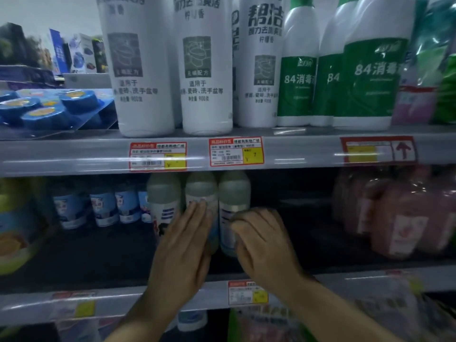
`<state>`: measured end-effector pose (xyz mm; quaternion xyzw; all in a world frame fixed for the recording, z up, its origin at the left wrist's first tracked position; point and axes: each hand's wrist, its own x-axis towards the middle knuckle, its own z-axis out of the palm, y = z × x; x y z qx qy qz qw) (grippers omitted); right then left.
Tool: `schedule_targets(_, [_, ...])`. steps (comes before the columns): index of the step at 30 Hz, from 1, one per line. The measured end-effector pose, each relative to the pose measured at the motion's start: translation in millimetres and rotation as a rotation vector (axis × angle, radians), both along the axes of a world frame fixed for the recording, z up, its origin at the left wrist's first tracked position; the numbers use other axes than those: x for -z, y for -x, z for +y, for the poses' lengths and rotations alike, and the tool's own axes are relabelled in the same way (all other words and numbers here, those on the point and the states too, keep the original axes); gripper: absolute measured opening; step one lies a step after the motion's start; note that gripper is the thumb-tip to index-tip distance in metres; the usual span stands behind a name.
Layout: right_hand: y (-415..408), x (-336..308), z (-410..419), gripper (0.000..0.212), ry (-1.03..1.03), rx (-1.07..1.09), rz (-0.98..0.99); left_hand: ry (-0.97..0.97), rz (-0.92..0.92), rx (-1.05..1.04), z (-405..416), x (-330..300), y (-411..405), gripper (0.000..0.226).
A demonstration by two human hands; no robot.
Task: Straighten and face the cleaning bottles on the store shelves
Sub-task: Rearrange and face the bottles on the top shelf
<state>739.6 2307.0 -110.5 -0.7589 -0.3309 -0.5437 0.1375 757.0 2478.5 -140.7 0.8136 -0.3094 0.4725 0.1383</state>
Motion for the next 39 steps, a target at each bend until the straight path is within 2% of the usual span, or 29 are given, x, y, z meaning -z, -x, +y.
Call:
schedule_targets(2, [-9.9, 14.0, -4.9, 0.015, -0.118, 0.065, 0.150, 0.073, 0.080, -0.022, 9.2, 11.5, -3.7, 0.047])
schedule_targets(5, [-24.8, 26.9, -5.6, 0.042, -0.471, 0.103, 0.355, 0.347, 0.234, -0.068, 14.9, 21.3, -7.8, 0.056])
schedule_targets(7, [-33.2, 33.0, 0.3, 0.065, -0.598, 0.111, 0.503, 0.477, 0.326, -0.101, 13.4, 24.6, -11.5, 0.060])
schedule_targets(10, [-46.0, 42.6, 9.9, 0.085, -0.668, 0.100, 0.718, 0.471, 0.349, -0.104, 9.5, 22.7, -18.8, 0.060])
schedule_targets(17, [-71.0, 51.0, 11.6, 0.068, -0.777, 0.002, 0.930, 0.513, 0.438, 0.053, -12.8, 24.5, -33.3, 0.057])
schedule_targets(21, [-69.4, 50.3, 5.0, 0.047, -0.845, -0.074, 0.944, 0.559, 0.483, 0.110, -20.1, 25.9, -33.3, 0.072])
schedule_targets(27, [-67.5, 52.5, 2.0, 0.045, -0.872, -0.195, 1.041, 0.576, 0.523, 0.082, -16.7, 32.9, -37.1, 0.066])
schedule_targets(33, [-65.8, 53.1, 8.0, 0.057, -0.827, -0.149, 0.965, 0.583, 0.503, 0.073, -16.6, 32.1, -37.4, 0.061])
schedule_targets(37, [-62.2, 49.8, 5.6, 0.045, -0.843, -0.227, 1.009, 0.581, 0.480, 0.040, -17.5, 32.2, -35.1, 0.064])
schedule_targets(39, [-61.5, 50.3, 4.2, 0.048, -0.829, -0.254, 1.029, 0.571, 0.472, 0.031, -17.3, 32.3, -34.8, 0.064])
